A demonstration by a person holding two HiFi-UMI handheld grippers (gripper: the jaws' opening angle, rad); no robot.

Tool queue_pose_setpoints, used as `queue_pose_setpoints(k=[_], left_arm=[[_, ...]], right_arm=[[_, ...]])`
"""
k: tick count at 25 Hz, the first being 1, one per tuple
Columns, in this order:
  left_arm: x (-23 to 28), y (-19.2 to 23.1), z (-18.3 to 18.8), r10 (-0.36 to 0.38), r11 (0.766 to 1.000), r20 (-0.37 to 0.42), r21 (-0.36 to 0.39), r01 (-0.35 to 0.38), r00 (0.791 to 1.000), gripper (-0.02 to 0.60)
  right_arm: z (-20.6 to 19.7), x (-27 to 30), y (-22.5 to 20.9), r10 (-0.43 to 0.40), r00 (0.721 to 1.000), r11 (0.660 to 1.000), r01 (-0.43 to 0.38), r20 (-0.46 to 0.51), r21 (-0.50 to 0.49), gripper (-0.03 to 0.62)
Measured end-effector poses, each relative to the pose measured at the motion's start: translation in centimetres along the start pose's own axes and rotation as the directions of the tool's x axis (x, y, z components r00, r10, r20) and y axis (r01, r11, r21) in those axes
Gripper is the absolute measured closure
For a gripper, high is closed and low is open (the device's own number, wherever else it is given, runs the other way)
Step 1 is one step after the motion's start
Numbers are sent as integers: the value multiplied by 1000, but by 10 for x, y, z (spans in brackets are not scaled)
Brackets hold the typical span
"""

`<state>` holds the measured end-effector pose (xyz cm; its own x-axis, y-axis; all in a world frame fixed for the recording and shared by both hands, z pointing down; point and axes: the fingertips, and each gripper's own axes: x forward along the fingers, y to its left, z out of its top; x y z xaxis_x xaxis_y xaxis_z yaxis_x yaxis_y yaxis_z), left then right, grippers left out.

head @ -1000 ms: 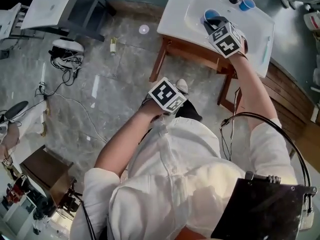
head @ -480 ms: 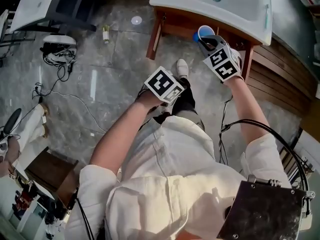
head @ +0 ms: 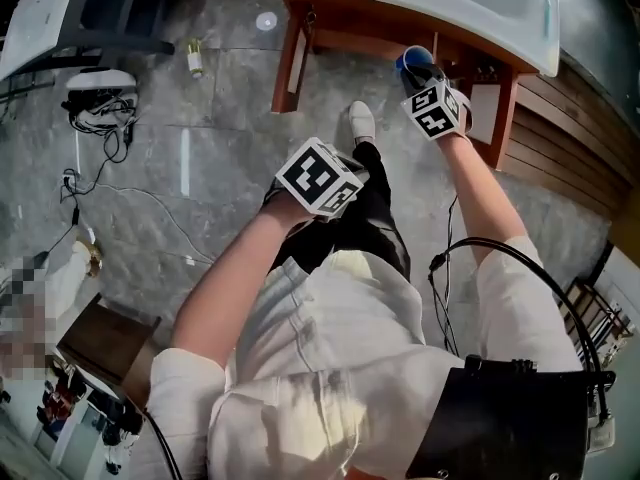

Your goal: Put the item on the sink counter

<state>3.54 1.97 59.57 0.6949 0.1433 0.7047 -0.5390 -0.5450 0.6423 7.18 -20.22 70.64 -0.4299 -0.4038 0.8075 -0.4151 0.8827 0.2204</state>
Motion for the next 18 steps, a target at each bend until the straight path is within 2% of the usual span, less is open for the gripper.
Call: queue_pose_setpoints(k=[7, 13, 18], left_arm=[[28, 20, 26, -37, 999, 51, 6, 37, 998, 577], [48, 47, 41, -41, 999, 69, 12, 40, 997, 577], [45, 50, 40, -43, 999, 78, 2, 43, 996, 577]], right_arm=[[-47, 78, -47, -62, 997, 996, 65, -43, 58, 572], [-65, 127, -75, -94, 993, 996, 93, -78, -8, 572], [-62, 138, -89, -106, 989, 993, 100, -103, -59, 572]])
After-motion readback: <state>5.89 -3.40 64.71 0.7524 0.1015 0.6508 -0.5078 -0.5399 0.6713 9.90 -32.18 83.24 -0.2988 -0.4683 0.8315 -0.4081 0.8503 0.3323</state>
